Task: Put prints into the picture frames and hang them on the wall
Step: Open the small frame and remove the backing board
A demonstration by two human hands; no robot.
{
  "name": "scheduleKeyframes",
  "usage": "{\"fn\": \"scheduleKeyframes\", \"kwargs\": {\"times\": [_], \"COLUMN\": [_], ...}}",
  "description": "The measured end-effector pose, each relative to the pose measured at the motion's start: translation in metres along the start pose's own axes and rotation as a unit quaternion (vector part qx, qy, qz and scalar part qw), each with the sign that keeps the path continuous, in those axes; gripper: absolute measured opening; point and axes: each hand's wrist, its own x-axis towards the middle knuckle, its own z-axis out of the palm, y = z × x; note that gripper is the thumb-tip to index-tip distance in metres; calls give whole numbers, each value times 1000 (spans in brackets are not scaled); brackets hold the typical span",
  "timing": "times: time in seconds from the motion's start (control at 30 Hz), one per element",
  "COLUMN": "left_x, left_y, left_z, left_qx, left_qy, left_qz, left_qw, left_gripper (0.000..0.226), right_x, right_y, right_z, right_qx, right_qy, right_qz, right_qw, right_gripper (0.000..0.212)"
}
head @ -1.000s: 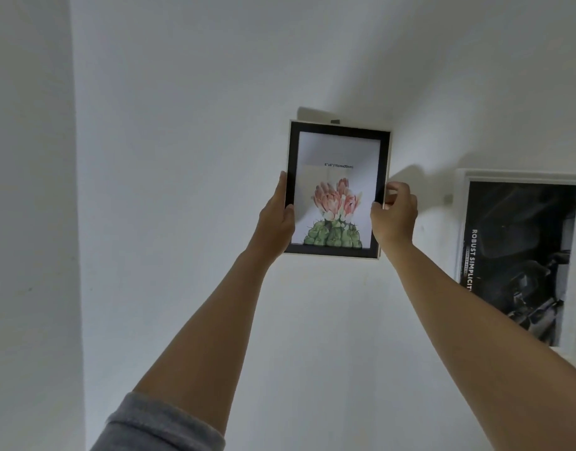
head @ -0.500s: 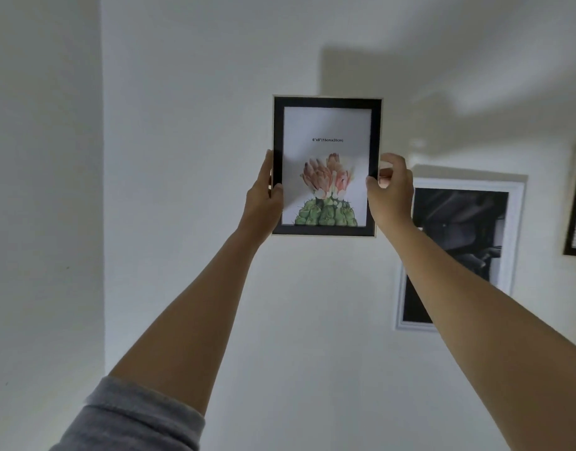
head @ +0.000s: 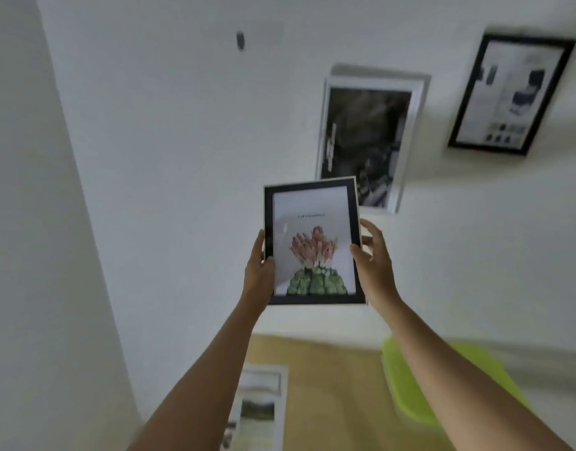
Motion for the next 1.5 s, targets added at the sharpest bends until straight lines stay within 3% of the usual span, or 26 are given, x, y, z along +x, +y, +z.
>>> {"fn": "scheduleKeyframes", "kwargs": {"times": [0.13, 0.23, 0.37, 0.5, 0.67, 0.77, 1.07, 1.17, 1.3, 1.5], "left_x": [-73, -121, -161, -167, -152, -140, -128, -122, -117, -109], "left_y": [-74, -123, -157, -145, -110, -101, -112, -115, -119, -138], "left_z": [24, 39, 58, 79, 113, 127, 119, 113, 101, 73], "left_qx": [5, 36, 133, 220, 161, 104, 97, 92, 117, 87], "left_qy": [-10, -44, -107, -110, -183, -153, -69, -71, -57, -20], "left_qz": [-105, -168, -195, -147, -58, -78, -116, -117, -93, -91], "left_qw": [994, 984, 966, 958, 968, 980, 986, 986, 987, 992], "left_gripper": [58, 57, 53, 47, 50, 53, 61, 51, 56, 51], "right_x": [-84, -141, -185, -207, -214, -211, -206, -205, -204, -212], "right_y": [78, 118, 141, 151, 149, 152, 151, 149, 148, 169], "right_z": [-37, -55, -69, -76, -71, -68, -50, -42, -32, -16], "right_qx": [-5, 18, 19, -62, -161, -234, -333, -332, -333, -222], "right_qy": [-13, 27, 62, 59, 42, 24, -26, -48, -90, -137], "right_qz": [93, 162, 195, 165, 62, 2, -74, -72, -79, 24], "right_qw": [996, 986, 979, 983, 984, 972, 940, 939, 935, 965], "right_gripper": [45, 45, 44, 43, 40, 36, 39, 42, 43, 49]}}
